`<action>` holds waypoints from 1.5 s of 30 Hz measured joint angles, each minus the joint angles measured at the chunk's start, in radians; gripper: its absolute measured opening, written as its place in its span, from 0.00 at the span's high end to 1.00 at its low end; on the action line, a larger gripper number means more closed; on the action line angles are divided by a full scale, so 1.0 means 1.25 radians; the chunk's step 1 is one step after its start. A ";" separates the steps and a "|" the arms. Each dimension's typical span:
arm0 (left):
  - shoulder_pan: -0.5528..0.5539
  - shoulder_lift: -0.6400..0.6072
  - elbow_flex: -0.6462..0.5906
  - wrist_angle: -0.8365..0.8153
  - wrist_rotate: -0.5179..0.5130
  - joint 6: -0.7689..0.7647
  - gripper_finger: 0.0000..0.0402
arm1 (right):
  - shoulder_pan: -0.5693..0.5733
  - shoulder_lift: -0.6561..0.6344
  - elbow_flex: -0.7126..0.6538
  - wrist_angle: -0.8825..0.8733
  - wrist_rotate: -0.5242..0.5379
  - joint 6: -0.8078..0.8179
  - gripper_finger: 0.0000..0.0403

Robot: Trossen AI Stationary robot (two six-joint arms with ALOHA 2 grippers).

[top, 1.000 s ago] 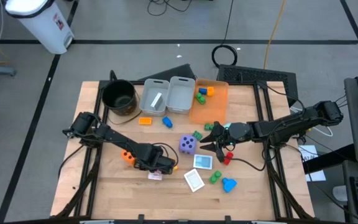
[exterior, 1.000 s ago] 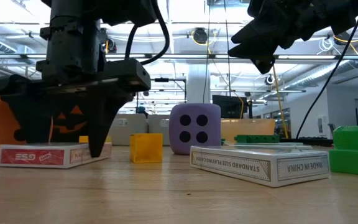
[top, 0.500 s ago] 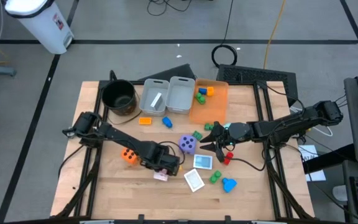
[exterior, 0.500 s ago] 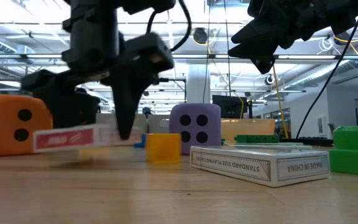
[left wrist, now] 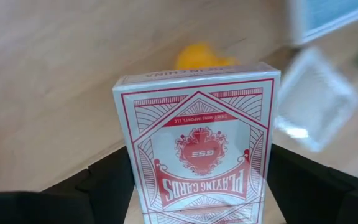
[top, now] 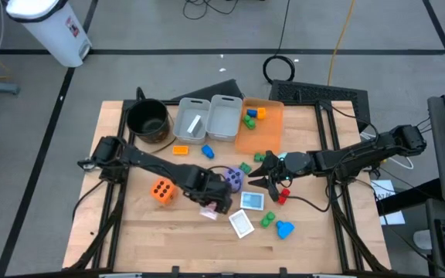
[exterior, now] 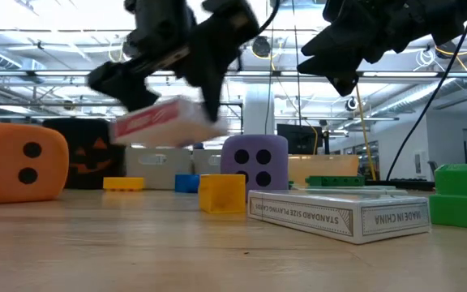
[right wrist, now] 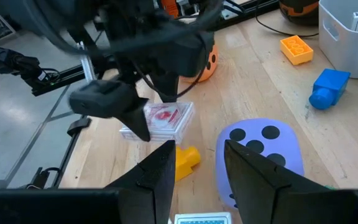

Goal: Pick & Place Toys
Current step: Put the red deck of cards into the left gray bin

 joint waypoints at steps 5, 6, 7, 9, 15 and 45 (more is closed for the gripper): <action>0.028 -0.001 0.062 0.000 -0.023 0.083 0.23 | -0.006 -0.008 -0.001 0.037 -0.001 -0.005 0.67; 0.034 -0.001 0.076 -0.001 -0.026 0.107 0.24 | -0.008 -0.015 -0.001 0.051 -0.001 -0.004 0.67; 0.039 -0.001 0.090 0.000 -0.027 0.132 0.24 | -0.012 -0.025 -0.001 0.061 -0.002 -0.003 0.67; 0.048 -0.001 0.115 -0.001 -0.028 0.181 0.24 | -0.019 -0.045 -0.001 0.093 -0.002 0.000 0.67; 0.079 -0.001 0.179 -0.062 -0.055 0.322 0.21 | -0.045 -0.133 -0.001 0.103 -0.002 0.053 0.67; 0.148 -0.002 0.588 -0.451 -0.328 0.891 0.21 | -0.284 -0.035 0.000 0.362 -0.210 0.625 0.36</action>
